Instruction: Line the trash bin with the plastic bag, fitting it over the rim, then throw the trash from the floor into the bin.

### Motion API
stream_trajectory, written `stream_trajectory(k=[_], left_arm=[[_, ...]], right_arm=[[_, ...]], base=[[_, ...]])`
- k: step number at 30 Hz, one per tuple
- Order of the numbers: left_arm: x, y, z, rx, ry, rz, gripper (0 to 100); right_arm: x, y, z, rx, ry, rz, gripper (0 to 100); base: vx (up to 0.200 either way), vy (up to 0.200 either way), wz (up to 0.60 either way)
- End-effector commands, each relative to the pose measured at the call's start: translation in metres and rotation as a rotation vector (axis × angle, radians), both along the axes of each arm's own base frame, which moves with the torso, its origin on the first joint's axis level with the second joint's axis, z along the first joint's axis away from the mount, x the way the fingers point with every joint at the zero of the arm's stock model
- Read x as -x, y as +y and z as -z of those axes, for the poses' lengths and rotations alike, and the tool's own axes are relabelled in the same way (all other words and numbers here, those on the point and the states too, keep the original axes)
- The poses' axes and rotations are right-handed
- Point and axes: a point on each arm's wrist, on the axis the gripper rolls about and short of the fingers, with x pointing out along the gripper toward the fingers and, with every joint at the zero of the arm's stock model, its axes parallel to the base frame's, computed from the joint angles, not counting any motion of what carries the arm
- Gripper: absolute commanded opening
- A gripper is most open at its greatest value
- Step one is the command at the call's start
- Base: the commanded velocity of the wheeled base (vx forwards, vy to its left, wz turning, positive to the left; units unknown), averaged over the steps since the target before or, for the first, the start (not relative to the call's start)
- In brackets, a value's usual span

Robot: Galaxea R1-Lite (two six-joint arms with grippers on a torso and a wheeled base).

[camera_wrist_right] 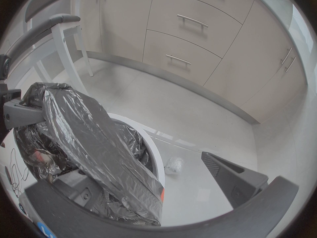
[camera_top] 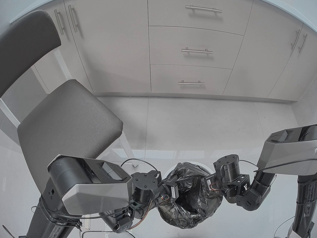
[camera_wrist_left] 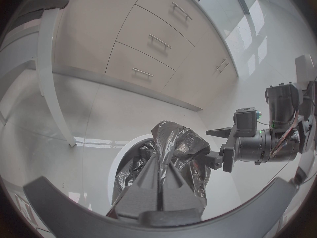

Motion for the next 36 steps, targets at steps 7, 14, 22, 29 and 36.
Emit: stream_trajectory(k=[7, 14, 22, 29, 36], left_arm=[[0.000, -0.003, 0.010, -0.074, -0.043, -0.042, 0], [0.002, -0.004, 0.013, -0.090, -0.041, -0.050, 0], [0.005, -0.004, 0.015, -0.158, -0.007, -0.073, 0], [0.005, -0.004, 0.015, -0.176, -0.008, -0.084, 100], [0.000, -0.003, 0.016, -0.178, -0.016, -0.112, 100]], right_arm=[[-0.002, -0.003, 0.000, 0.006, 0.000, 0.006, 100], [-0.002, -0.003, 0.000, 0.006, -0.001, 0.005, 100], [-0.001, -0.003, -0.001, 0.006, 0.001, 0.003, 100], [-0.001, -0.003, 0.001, 0.005, 0.005, -0.001, 100], [-0.011, -0.005, 0.010, -0.010, -0.007, 0.023, 100]], base=[[0.000, 0.000, 0.00], [0.000, 0.000, 0.00], [0.000, 0.000, 0.00], [0.000, 0.000, 0.00], [0.000, 0.000, 0.00]])
